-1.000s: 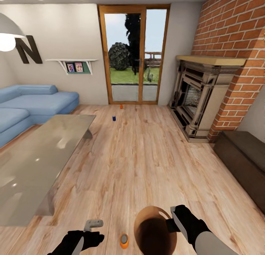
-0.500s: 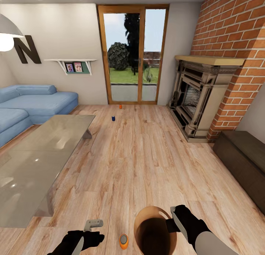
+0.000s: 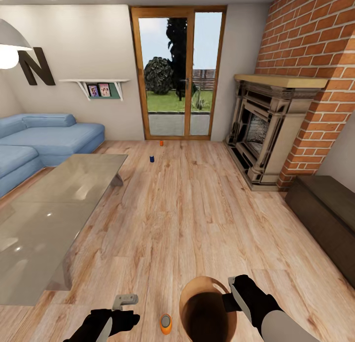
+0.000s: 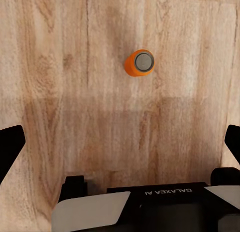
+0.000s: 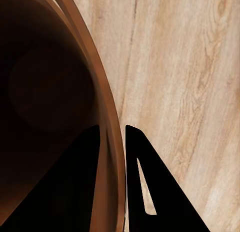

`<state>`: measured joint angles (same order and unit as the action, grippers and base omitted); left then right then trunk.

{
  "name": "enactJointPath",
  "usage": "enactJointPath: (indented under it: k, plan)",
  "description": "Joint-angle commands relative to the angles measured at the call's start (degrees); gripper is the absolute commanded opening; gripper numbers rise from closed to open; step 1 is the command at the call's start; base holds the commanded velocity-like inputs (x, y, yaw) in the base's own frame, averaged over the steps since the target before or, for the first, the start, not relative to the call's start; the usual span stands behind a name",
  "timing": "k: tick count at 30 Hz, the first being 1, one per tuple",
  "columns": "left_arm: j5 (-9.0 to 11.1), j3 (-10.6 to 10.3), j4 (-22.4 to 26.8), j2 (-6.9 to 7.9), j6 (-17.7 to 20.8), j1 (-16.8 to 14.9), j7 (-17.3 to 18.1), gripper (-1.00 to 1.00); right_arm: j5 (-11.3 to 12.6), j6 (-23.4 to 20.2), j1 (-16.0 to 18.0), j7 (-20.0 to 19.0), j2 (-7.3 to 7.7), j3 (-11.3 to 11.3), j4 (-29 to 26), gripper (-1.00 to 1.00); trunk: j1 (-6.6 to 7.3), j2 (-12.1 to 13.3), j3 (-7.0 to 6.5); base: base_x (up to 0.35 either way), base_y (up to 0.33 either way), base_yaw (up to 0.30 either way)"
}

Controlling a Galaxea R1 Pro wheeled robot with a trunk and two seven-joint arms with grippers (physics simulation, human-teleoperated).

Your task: Put the three can of soda from the living room inside the tash can in the kitchen.

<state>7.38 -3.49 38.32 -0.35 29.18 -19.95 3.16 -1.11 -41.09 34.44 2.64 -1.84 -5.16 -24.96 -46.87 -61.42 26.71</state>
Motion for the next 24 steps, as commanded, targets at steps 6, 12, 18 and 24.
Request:
enactJointPath:
  k: [6,12,18,24]
  plan:
    - [0.0,0.0,0.0,0.00,0.0,0.0,0.0,1.00,0.7,0.0,0.0,-0.3,-0.01,0.1,0.0,-1.00,0.00,0.0,0.00,0.035,0.000,0.000]
    - [-0.1,0.0,0.0,0.00,-0.1,0.0,-0.1,1.00,0.7,0.0,0.0,-0.3,-0.01,0.1,0.0,-1.00,0.00,0.0,0.00,0.202,0.000,0.000]
    - [-0.2,0.0,-0.1,0.00,-0.1,0.0,-0.1,1.00,0.7,0.0,0.0,-0.3,-0.01,0.1,0.0,-1.00,0.00,0.0,0.00,0.302,0.000,0.000]
    - [-0.2,0.0,-0.1,0.00,-0.1,0.0,-0.1,1.00,0.7,0.0,0.0,-0.3,-0.01,0.1,0.0,-1.00,0.00,0.0,0.00,0.330,0.000,-0.004]
